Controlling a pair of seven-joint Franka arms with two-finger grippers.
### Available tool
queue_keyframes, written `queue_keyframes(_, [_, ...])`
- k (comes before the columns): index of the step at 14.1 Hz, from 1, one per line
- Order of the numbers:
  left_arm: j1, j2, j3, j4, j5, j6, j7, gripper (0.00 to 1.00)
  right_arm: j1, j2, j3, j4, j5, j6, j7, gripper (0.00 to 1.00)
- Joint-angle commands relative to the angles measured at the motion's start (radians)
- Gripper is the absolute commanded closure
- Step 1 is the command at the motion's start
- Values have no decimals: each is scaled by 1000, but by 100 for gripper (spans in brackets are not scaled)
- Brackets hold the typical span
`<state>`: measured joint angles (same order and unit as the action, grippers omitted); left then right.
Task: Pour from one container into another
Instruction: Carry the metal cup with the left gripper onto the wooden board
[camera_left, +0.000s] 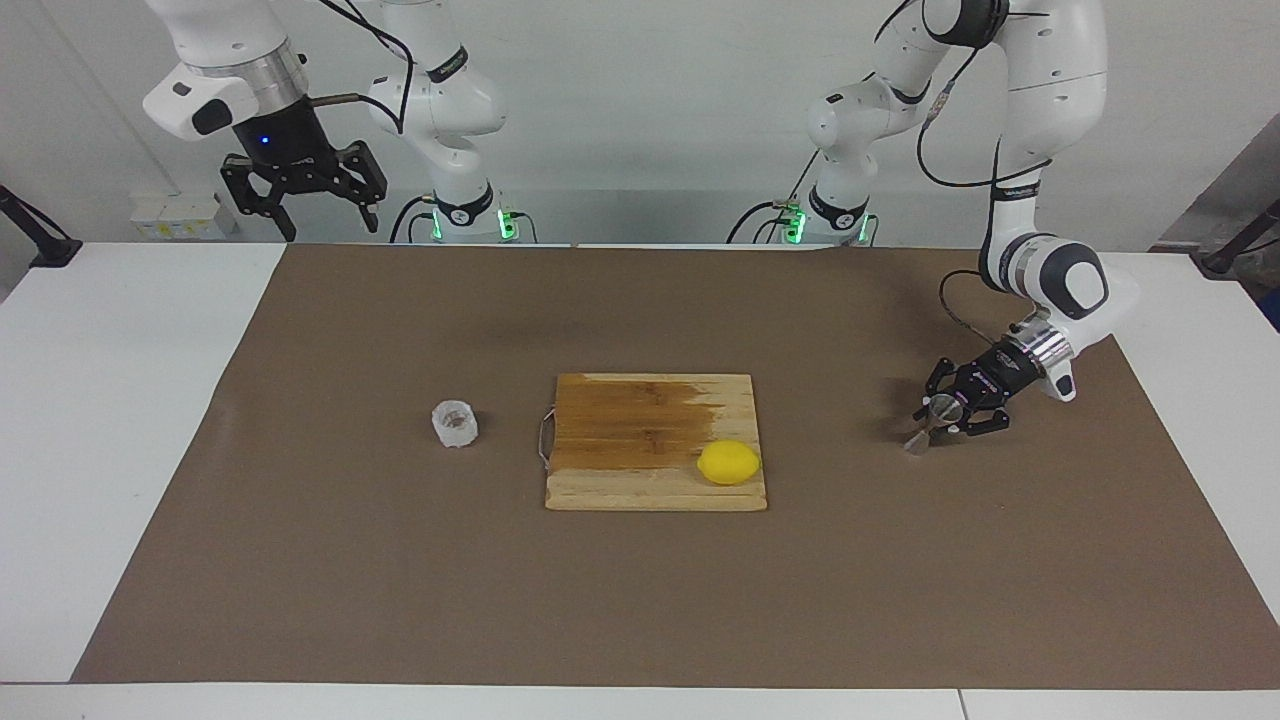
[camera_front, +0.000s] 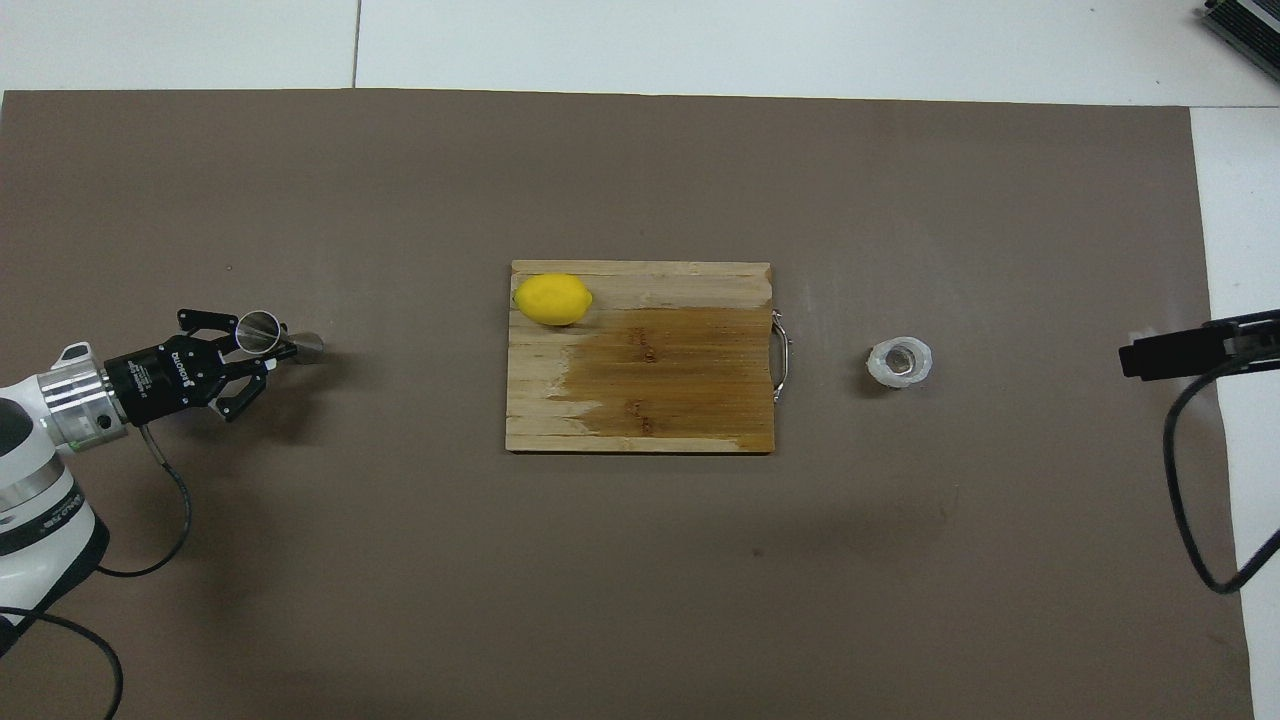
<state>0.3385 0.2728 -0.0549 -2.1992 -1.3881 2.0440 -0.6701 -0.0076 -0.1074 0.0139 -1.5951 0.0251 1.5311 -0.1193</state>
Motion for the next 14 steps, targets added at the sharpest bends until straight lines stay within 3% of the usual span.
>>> queue_keyframes(1, [-6, -38, 9, -19, -55, -40, 12, 100, -8, -6, 1, 0, 16, -12, 21, 0])
queue_keyframes(6, [-85, -50, -6, -8, -55, -146, 14, 100, -8, -6, 1, 0, 16, -12, 21, 0])
queue_keyframes(8, [-173, -76, -8, -17, -75, -119, -14, 100, -8, -6, 1, 0, 16, -12, 21, 0])
queue_keyframes(11, [-321, -127, -8, -11, -129, 28, -124, 100, -8, -6, 1, 0, 16, -12, 21, 0])
queue_keyframes(14, [-427, -132, -8, -7, -195, 80, -187, 100, -8, -6, 1, 0, 16, -12, 21, 0])
